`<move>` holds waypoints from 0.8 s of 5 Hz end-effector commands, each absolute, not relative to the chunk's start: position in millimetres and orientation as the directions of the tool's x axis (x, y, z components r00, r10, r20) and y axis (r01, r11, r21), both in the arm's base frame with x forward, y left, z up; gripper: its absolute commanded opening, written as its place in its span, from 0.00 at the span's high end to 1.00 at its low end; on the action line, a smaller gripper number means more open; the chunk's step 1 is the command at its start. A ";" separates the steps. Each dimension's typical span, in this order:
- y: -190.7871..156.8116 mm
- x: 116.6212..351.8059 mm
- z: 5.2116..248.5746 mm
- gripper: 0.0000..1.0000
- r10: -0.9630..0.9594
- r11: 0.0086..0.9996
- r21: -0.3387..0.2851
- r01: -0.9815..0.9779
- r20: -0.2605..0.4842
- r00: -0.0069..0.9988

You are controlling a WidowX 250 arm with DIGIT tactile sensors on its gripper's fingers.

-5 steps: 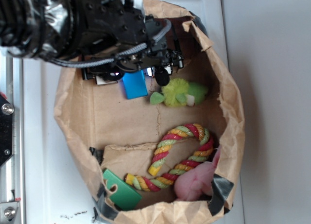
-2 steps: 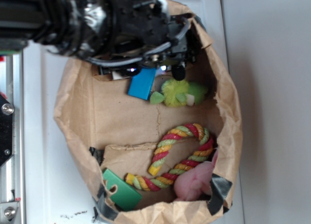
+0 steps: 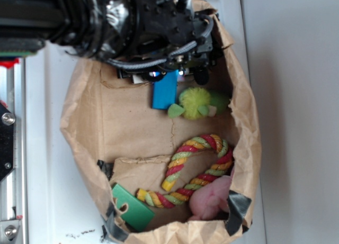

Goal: Grab the blue block.

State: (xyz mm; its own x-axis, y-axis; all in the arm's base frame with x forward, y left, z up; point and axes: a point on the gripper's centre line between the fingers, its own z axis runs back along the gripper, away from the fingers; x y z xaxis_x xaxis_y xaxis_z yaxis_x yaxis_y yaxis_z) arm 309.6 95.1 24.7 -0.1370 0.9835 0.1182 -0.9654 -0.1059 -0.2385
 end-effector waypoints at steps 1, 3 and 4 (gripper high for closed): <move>100.8 313.2 32.7 1.00 0.986 -0.078 -0.310 -0.948 0.114 -0.118; 102.4 301.1 72.4 1.00 0.968 0.226 -0.402 -0.887 0.195 0.158; 84.3 293.6 98.7 1.00 0.936 0.326 -0.373 -0.869 0.255 0.242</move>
State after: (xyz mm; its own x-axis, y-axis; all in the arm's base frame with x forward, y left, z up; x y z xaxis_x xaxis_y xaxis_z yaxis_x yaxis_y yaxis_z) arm 296.9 79.3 83.5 0.2524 0.9403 0.2283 -0.8903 0.3181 -0.3258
